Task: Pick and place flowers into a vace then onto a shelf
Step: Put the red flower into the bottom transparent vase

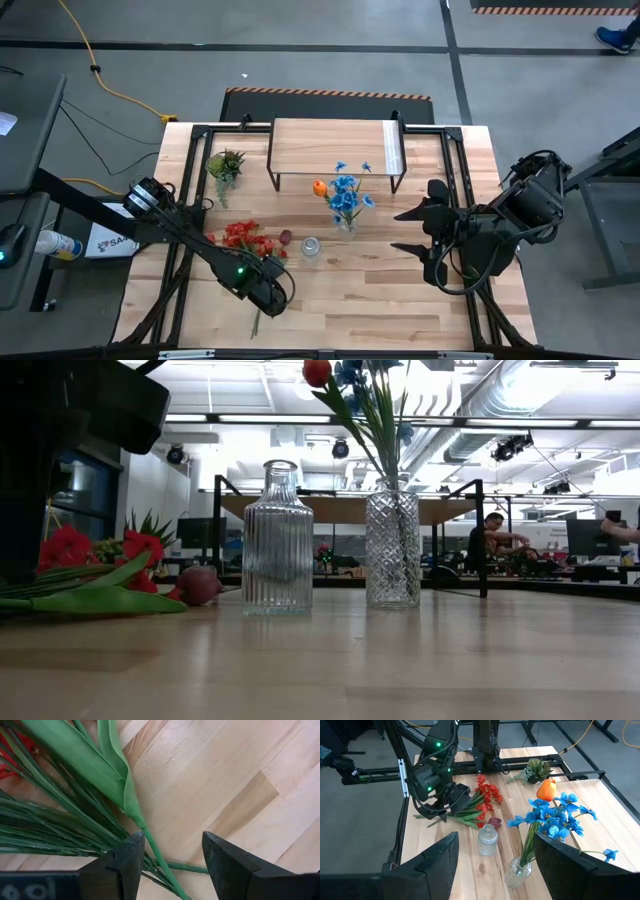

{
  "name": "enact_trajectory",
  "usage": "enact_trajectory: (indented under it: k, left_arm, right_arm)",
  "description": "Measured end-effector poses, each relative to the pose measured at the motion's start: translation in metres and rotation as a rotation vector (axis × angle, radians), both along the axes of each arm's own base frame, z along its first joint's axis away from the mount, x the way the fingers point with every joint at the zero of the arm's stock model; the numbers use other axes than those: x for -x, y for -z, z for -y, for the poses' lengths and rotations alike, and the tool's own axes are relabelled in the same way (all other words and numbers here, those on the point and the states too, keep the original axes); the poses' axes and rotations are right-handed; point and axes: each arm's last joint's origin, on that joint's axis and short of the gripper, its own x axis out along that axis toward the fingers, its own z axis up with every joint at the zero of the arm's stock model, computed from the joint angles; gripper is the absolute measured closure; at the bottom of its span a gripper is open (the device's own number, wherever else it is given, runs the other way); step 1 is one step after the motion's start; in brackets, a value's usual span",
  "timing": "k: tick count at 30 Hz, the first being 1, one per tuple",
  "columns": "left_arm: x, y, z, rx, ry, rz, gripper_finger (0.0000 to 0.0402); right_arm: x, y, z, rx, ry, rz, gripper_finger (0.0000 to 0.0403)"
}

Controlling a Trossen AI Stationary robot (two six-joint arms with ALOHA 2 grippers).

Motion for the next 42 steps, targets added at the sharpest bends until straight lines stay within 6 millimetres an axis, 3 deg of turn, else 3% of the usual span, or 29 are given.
enact_trajectory:
  k: [19,28,42]
  left_arm:
    - [-0.002,-0.001,0.002,0.023,0.015,0.018,0.0170]
    - [-0.007,0.024,0.007,0.018,0.030,-0.054,0.0170]
    - [-0.008,0.026,0.007,0.020,0.011,-0.055,0.0170]
  right_arm:
    - [0.000,0.000,0.000,0.000,0.000,0.000,0.0158]
    - [0.000,0.000,0.000,-0.001,-0.001,0.000,0.0158]
    - [0.000,0.000,0.000,-0.001,0.000,0.001,0.0158]
